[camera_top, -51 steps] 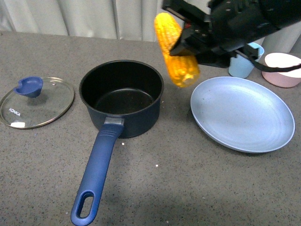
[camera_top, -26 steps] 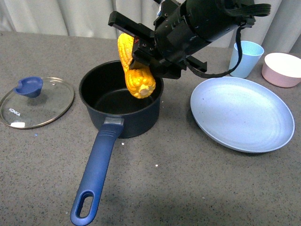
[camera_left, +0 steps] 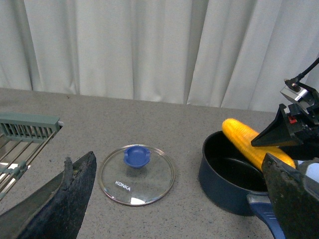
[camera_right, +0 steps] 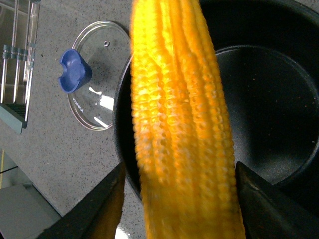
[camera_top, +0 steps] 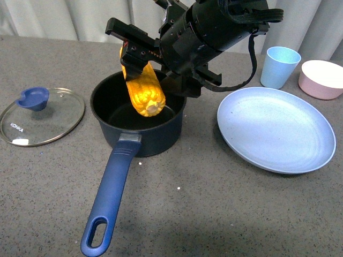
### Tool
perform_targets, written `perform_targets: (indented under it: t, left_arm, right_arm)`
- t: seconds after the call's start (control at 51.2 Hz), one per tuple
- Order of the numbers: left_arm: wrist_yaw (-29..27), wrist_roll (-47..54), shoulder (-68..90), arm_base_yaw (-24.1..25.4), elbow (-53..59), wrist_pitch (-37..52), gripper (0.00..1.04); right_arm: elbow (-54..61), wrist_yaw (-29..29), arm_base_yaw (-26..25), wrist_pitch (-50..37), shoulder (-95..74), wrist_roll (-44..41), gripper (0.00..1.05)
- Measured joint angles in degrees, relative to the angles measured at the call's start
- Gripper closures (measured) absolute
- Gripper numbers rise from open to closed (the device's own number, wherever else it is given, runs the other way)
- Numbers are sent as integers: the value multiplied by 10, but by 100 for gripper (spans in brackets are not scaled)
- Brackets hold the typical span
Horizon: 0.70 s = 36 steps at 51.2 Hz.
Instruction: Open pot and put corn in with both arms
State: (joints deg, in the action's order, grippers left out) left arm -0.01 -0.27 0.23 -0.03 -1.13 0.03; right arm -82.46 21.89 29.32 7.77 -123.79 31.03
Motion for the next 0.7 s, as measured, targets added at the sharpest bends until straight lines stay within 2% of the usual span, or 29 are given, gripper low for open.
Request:
perform_targets:
  t: [0.176,0.293,0.332,0.546,0.703]
  left_arm:
    - [0,0,0,0,0,0,6]
    - [0,0,0,0,0,0,6]
    - [0,0,0,0,0,0,6]
    - [0,0,0,0,0,0,6]
    - [0,0,0,0,0,0,6]
  right_arm:
    - [1,-10,-4,-1,2,2,7]
    - [32,-52,-7,-26,28,-10,9]
    - [57,-97,-9,-50,52,-26,9]
    - [184,-232,-33,-134,194,-84,9]
    - [298,-274,-58,-157,300,-114,9]
